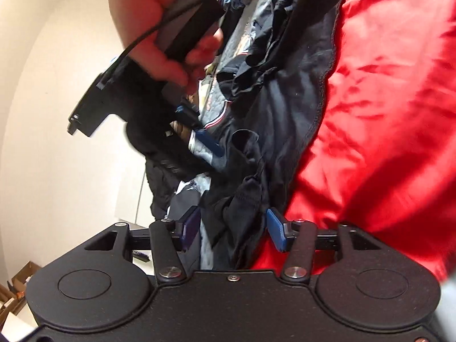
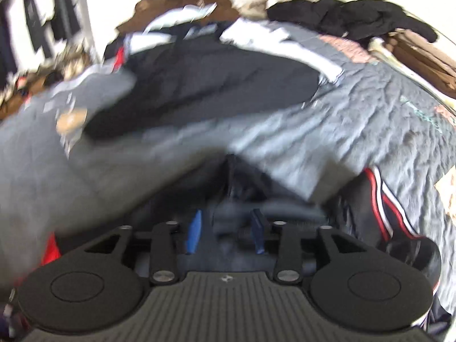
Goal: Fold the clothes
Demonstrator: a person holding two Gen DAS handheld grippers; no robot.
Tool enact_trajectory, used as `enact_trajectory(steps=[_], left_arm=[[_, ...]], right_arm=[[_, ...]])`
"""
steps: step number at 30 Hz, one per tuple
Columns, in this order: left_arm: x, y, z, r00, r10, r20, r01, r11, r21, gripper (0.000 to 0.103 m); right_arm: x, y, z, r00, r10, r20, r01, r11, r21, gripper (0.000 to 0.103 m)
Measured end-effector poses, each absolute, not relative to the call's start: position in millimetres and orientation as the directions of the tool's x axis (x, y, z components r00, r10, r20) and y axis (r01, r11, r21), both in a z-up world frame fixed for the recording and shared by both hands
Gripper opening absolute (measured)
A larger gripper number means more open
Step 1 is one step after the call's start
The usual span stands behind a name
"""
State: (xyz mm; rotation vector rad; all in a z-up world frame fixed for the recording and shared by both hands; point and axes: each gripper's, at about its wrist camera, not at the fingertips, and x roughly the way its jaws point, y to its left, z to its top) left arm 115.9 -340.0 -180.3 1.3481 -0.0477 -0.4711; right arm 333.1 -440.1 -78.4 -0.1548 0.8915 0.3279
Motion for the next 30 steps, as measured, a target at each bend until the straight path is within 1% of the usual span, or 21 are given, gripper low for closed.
enact_trajectory(steps=[1,3,4,5,6,7,8,9,12,13,16,17,18,19,20,21,22,23,25,28,30], left_arm=[[118,-342,-181,0.905,-0.356,-0.234,0.301,0.144,0.943,0.044],[121,-342,-182,0.901,-0.345,-0.263,0.329,0.148,0.933,0.025],[121,-343,-183,0.896,-0.344,-0.283,0.349,0.147,0.926,0.010],[120,-341,-183,0.891,-0.344,-0.296,0.364,0.151,0.919,0.004],[117,-337,-182,0.884,-0.353,-0.306,0.379,0.158,0.912,0.003],[112,-332,-179,0.876,-0.360,-0.319,0.399,0.171,0.901,0.002],[108,-327,-176,0.869,-0.368,-0.332,0.418,0.184,0.890,0.002],[103,-322,-174,0.862,-0.370,-0.346,0.434,0.190,0.880,0.002],[92,-310,-168,0.859,-0.361,-0.364,0.454,0.204,0.867,0.002],[89,-308,-166,0.861,-0.351,-0.369,0.456,0.209,0.865,0.004],[90,-311,-162,0.875,-0.327,-0.357,0.438,0.220,0.872,0.007],[87,-311,-160,0.876,-0.316,-0.363,0.444,0.237,0.864,0.013],[84,-309,-154,0.876,-0.308,-0.372,0.454,0.261,0.852,0.017],[82,-307,-146,0.873,-0.309,-0.377,0.465,0.296,0.834,0.029],[81,-305,-138,0.869,-0.313,-0.383,0.479,0.343,0.808,0.038],[80,-303,-129,0.865,-0.318,-0.388,0.492,0.389,0.779,0.040],[78,-301,-119,0.860,-0.321,-0.396,0.506,0.442,0.741,0.041],[77,-301,-110,0.855,-0.318,-0.409,0.518,0.502,0.693,0.041],[83,-306,-96,0.840,-0.289,-0.459,0.531,0.613,0.585,0.041],[95,-321,-96,0.820,-0.243,-0.518,0.516,0.705,0.487,0.041],[102,-330,-100,0.808,-0.231,-0.541,0.510,0.734,0.448,0.041]], right_arm=[[330,-442,-81,0.577,0.213,-0.789,-0.345,0.939,0.002,0.041],[324,-446,-86,0.565,0.208,-0.799,-0.348,0.938,-0.001,0.041],[321,-449,-89,0.558,0.206,-0.804,-0.349,0.937,-0.003,0.040],[318,-451,-91,0.552,0.203,-0.808,-0.351,0.937,-0.004,0.039],[315,-453,-94,0.546,0.201,-0.813,-0.352,0.936,-0.006,0.032],[312,-455,-97,0.540,0.198,-0.818,-0.353,0.935,-0.007,0.017],[312,-458,-97,0.541,0.201,-0.817,-0.336,0.942,0.009,0.006],[313,-462,-96,0.552,0.197,-0.810,-0.312,0.950,0.018,0.000],[313,-472,-94,0.587,0.169,-0.792,-0.264,0.964,0.010,0.000],[313,-475,-93,0.596,0.160,-0.787,-0.250,0.968,0.008,0.000],[310,-484,-88,0.610,0.177,-0.772,-0.252,0.968,0.024,0.000],[305,-484,-84,0.607,0.198,-0.769,-0.274,0.961,0.032,0.001],[297,-484,-79,0.600,0.228,-0.767,-0.309,0.950,0.040,0.005],[289,-483,-74,0.591,0.257,-0.765,-0.344,0.938,0.049,0.005],[278,-482,-69,0.594,0.266,-0.759,-0.378,0.925,0.029,0.007],[265,-481,-64,0.605,0.263,-0.752,-0.410,0.912,-0.011,0.011],[253,-479,-61,0.617,0.249,-0.747,-0.433,0.899,-0.058,0.018],[243,-477,-60,0.625,0.241,-0.742,-0.452,0.887,-0.093,0.021],[226,-474,-59,0.638,0.244,-0.730,-0.490,0.860,-0.141,0.034],[211,-468,-63,0.648,0.229,-0.727,-0.538,0.813,-0.223,0.041],[207,-462,-70,0.652,0.199,-0.732,-0.552,0.786,-0.278,0.042]])
